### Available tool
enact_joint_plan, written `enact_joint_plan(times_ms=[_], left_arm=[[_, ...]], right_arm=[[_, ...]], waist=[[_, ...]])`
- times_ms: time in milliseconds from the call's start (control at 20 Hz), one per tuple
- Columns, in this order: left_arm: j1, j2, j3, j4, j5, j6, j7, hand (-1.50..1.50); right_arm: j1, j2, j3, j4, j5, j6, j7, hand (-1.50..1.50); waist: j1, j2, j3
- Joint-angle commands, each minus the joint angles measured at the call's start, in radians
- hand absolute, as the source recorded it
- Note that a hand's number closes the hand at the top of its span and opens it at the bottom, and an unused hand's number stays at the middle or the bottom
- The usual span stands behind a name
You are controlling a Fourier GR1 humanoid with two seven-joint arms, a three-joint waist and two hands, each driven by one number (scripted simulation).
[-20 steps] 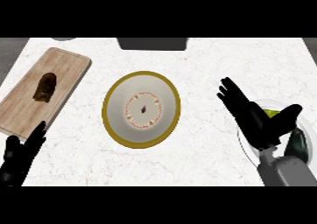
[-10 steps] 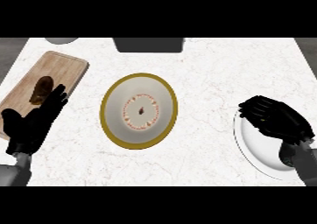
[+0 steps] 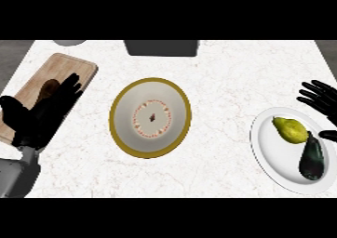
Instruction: Pick the pear from the plate and place it in the bowl
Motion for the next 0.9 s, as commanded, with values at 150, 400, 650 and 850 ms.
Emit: enact_joint_plan(times_ms=[150,400,650,850], left_arm=[[-0.001,-0.016,-0.006,0.006,-0.008,-0.015,0.0,0.0],[0.008,-0.026,-0.011,-0.004,-0.014,-0.027,-0.014,0.0],[-0.039,-0.037,0.009,0.058,-0.014,-0.04,-0.017,0.0],[-0.056,-0.058,-0.002,0.056,-0.037,-0.018,-0.002,0.0]], right_arm=[[-0.174,-0.188,0.056,0.125,0.196,0.131,0.006,-1.5],[-0.252,-0.214,0.149,0.144,0.33,0.272,-0.012,-1.5],[-0.362,-0.169,0.22,0.174,0.425,0.33,-0.024,-1.5],[-0.412,-0.138,0.27,0.196,0.488,0.352,-0.035,-1.5]], waist=[[0.024,0.003,-0.001],[0.034,0.006,0.0],[0.023,0.008,-0.001],[0.022,0.007,-0.001]])
